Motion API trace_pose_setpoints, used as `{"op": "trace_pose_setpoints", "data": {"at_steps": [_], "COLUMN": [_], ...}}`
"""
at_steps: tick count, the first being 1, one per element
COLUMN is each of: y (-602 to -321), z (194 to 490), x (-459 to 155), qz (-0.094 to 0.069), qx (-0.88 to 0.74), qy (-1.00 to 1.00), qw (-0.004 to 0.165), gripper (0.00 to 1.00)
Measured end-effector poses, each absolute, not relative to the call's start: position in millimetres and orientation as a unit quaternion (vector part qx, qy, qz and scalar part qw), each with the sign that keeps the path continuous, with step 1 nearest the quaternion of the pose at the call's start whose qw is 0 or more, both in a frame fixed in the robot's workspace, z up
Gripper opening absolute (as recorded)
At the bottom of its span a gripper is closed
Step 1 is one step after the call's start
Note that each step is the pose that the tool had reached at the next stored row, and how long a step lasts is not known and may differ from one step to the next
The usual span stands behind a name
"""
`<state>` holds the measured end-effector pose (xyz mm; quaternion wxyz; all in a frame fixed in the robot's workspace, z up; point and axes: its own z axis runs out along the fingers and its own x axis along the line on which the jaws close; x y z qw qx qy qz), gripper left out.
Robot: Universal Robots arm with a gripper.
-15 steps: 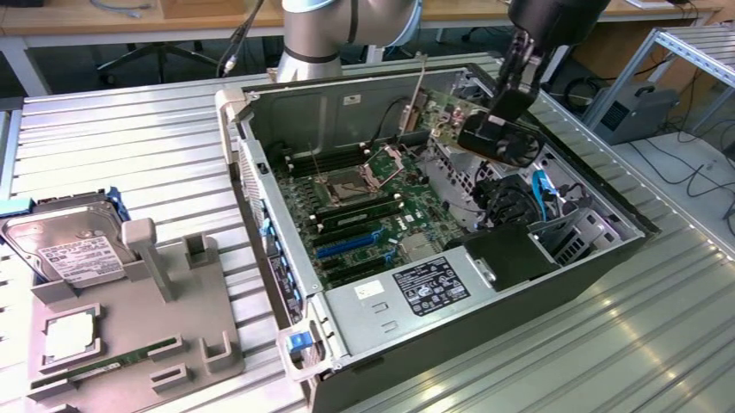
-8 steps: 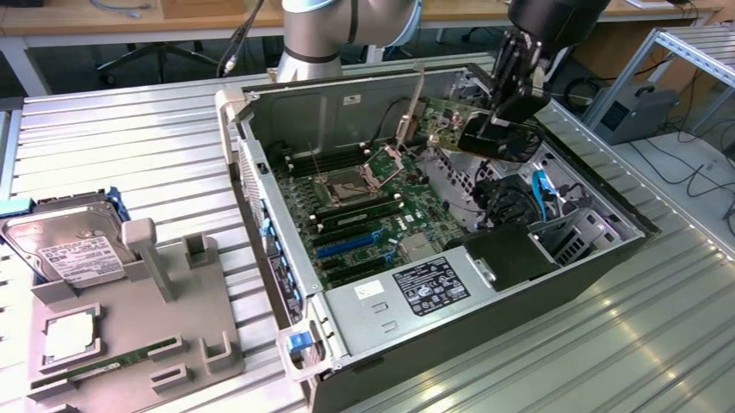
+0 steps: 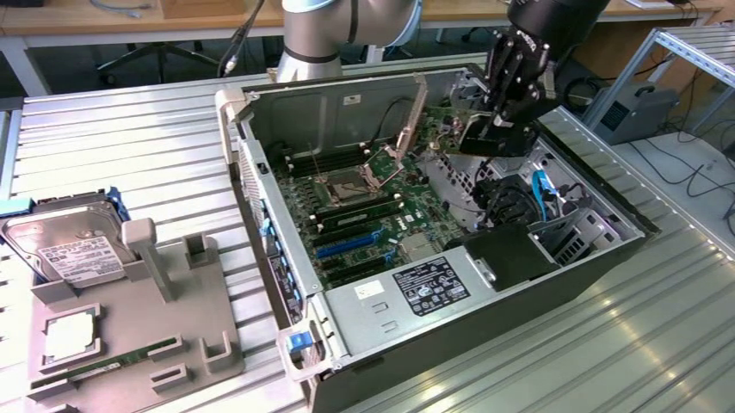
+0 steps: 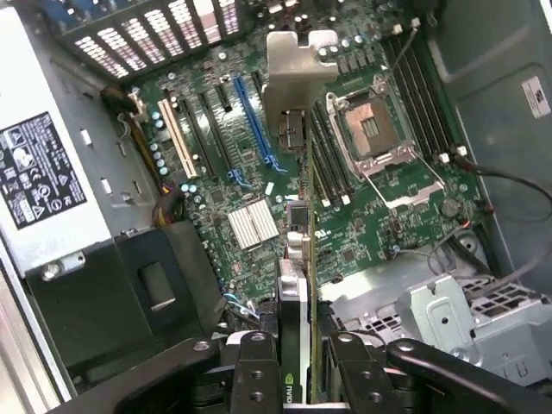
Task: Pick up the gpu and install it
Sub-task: 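Insert the gpu into the slot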
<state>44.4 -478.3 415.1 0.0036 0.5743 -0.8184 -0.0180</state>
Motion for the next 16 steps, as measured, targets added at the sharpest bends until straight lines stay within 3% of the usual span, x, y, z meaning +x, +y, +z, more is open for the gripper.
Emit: {"op": "trace_pose_setpoints", "data": {"at_steps": [16], "y": [-477.5], "z": [414.5], "x": [44.4], "qz": [-0.018], "qx": [0.646], "qy": [-0.763], "qw": [0.005], "gripper": [0.27]}}
